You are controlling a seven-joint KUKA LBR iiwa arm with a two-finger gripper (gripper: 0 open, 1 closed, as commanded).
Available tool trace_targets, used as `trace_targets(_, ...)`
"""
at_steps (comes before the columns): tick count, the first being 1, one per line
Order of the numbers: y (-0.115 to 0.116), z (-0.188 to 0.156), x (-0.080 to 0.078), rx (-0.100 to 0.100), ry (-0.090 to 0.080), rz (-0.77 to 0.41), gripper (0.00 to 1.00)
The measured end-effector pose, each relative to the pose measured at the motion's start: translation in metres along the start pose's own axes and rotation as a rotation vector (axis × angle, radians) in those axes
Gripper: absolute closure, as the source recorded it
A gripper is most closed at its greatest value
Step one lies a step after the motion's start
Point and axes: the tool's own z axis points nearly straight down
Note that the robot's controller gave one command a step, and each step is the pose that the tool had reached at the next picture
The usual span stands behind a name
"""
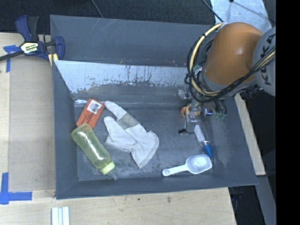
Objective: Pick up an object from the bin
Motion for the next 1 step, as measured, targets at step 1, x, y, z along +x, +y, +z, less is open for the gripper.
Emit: trace_targets(1,0.0157,0.0429,0.0051,0.000,-0.007,0.053,0.00)
